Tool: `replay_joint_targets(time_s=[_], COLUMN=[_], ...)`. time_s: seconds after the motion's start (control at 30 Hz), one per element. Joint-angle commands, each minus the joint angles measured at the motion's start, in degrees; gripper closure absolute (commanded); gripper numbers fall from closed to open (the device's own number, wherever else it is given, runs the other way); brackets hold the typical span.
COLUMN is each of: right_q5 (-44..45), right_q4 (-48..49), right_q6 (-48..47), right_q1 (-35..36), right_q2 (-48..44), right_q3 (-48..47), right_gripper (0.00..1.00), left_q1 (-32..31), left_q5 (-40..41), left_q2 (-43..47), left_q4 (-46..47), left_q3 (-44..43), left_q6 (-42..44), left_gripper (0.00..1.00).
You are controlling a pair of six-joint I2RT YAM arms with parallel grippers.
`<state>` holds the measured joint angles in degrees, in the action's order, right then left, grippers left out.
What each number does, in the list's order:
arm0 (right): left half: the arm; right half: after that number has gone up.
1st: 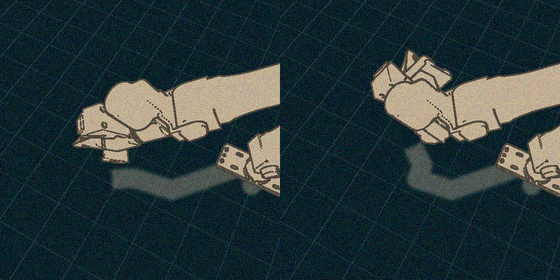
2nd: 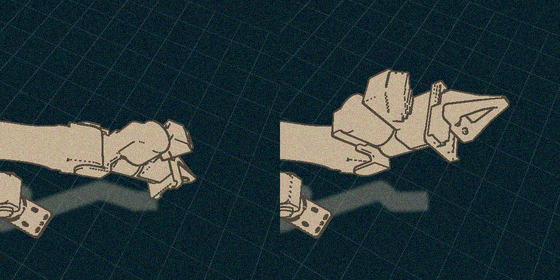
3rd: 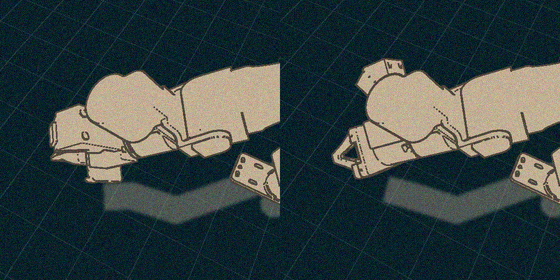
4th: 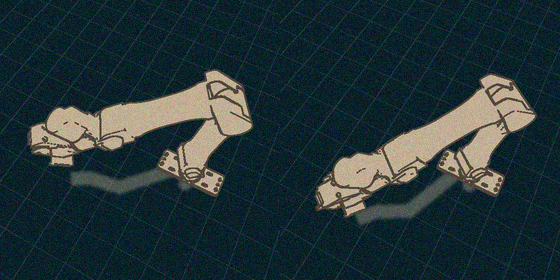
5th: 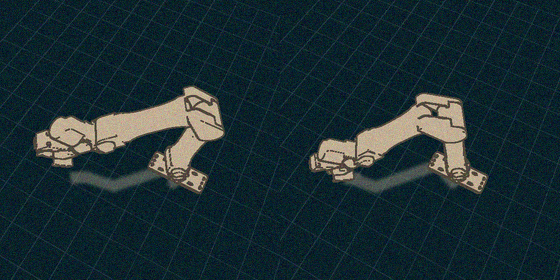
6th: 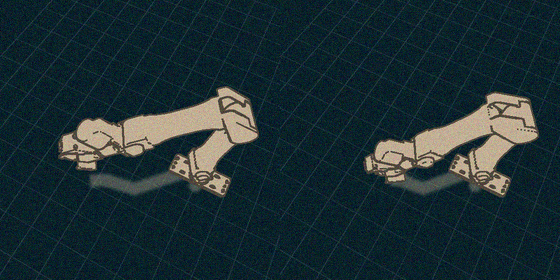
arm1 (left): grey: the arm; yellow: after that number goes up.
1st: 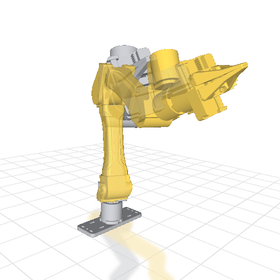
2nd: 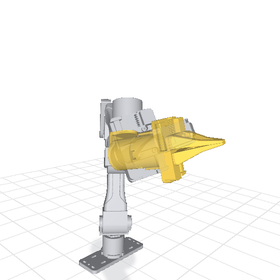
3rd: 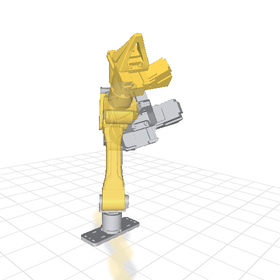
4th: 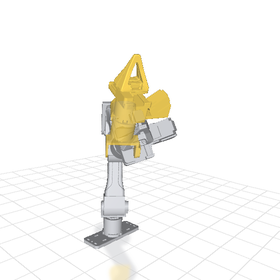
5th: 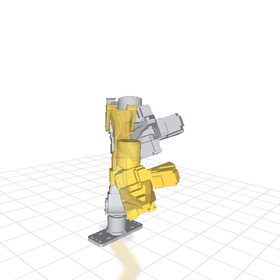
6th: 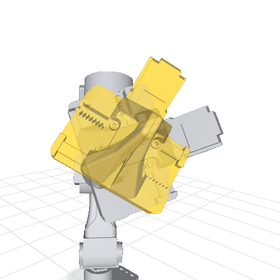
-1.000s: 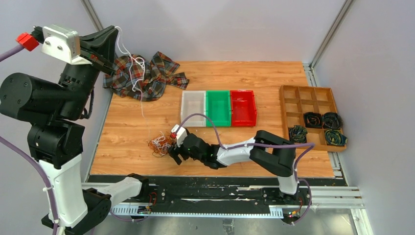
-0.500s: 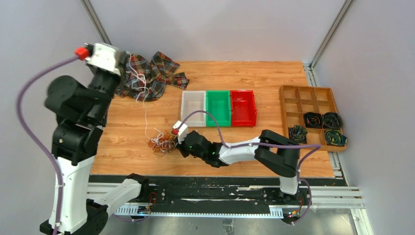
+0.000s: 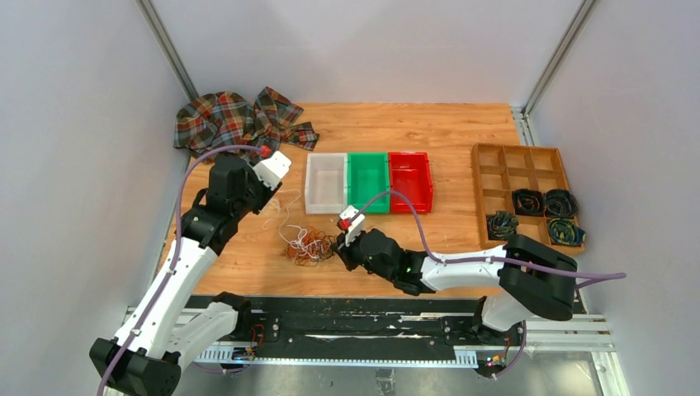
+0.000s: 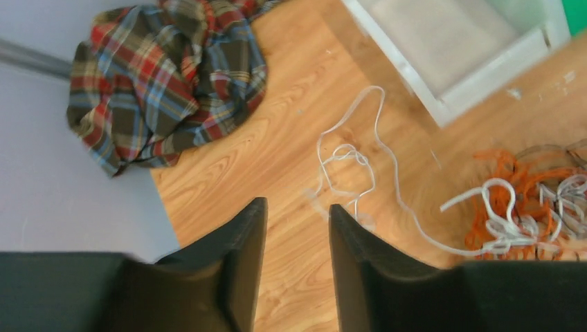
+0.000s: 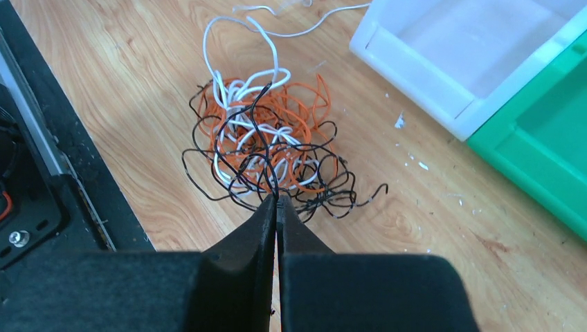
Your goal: Untangle the cables
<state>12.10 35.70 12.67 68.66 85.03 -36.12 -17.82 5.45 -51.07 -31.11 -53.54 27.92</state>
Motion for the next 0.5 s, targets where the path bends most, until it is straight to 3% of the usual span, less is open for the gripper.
replay_joint_targets(time_s=[0.0,0.1,0.17,0.27,0.47], right_q5=[1.80,1.07,0.17,-2.01,-5.79], right_q4=[-0.06,-0.09,-0.25,-0.72,-1.44], right_q6=[1.64,1.16,0.41,-0.19,0.37], right_q1=[-0.75,-0.72,-0.75,-0.72,-0.73], right_q2=[-0.88,-1.36,-2.10,-2.97,-3.68], right_q3=[1.09,-0.08,-1.05,-2.89,-5.19], right_gripper=[1.00,1.00,1.00,1.00,0.99], left_q1=[-0.28,-0.28,-0.28,-0.28,-0.73], left_q5=[-10.05,-18.51,-26.62,-35.70,-45.36], left_q2=[0.05,-0.04,-0.35,-1.05,-5.32], left_q4=[-3.55,-6.98,-10.25,-13.83,-14.22], left_q3=[-0.08,0.09,-0.11,-0.15,0.67], left_q6=[1.30,0.94,2.18,4.48,5.94], left_gripper=[0.47,0.22,0.15,0.12,0.15])
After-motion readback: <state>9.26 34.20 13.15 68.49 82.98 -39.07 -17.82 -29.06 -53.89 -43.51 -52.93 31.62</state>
